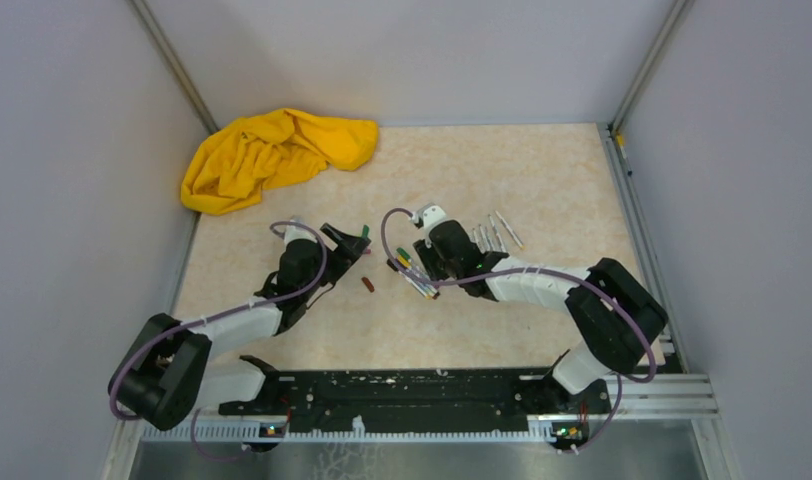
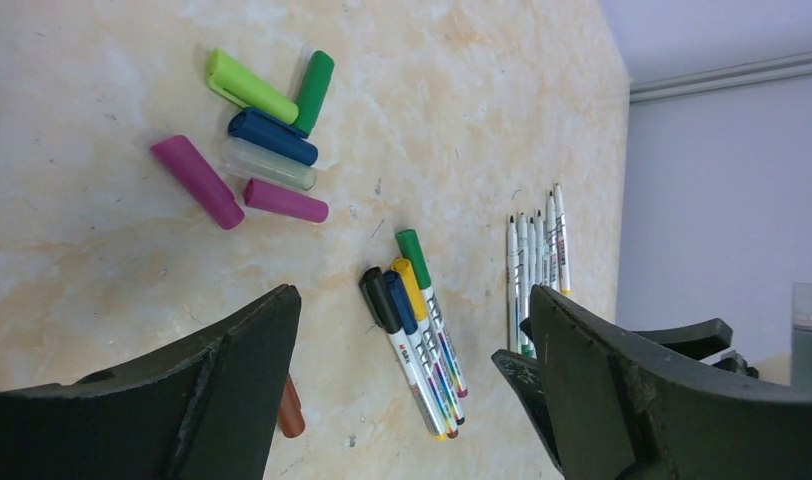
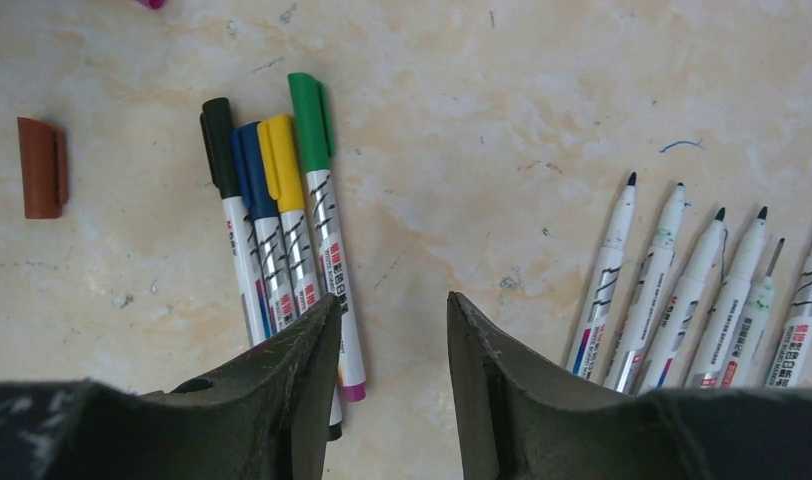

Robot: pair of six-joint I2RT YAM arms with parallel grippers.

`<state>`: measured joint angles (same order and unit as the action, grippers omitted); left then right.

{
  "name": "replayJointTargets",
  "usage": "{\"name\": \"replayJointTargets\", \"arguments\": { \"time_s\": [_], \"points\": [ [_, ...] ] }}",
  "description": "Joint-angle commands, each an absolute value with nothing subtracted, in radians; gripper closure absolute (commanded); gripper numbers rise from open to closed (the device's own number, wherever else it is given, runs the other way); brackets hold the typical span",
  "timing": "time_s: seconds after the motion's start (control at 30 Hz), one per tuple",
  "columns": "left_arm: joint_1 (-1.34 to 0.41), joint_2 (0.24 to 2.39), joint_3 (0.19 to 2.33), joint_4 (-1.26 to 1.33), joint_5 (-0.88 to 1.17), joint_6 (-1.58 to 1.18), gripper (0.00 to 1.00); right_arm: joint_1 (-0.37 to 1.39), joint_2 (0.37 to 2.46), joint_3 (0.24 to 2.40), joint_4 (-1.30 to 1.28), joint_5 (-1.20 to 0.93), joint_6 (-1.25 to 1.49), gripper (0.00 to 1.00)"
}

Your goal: Open the pen caps

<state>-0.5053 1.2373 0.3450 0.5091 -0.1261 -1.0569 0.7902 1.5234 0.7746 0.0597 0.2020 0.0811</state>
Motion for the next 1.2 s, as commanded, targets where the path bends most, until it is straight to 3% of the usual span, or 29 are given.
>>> {"name": "replayJointTargets", "arguments": {
  "time_s": [0.0, 0.83, 1.07, 1.17],
  "points": [
    [-0.514, 1.208, 0.332, 0.526, -0.116, -1.031, 0.10, 0.812, 1.545, 0.818, 0.096, 0.164, 0.087, 0.57],
    [-0.518, 1.209, 0.318, 0.548, -0.107, -1.051, 0.10, 0.829, 1.679, 0.781, 0.138, 0.173, 0.100, 0.59],
    [-0.521, 1.191, 0.318, 0.541, -0.101, -1.060, 0.10, 0.829, 1.694, 0.759, 0.122, 0.166, 0.135, 1.00],
    [-0.523, 1.174, 0.315, 0.533, -0.104, -1.059, 0.10, 0.828, 1.666, 0.744, 0.127, 0.177, 0.140, 1.00]
  ]
}}
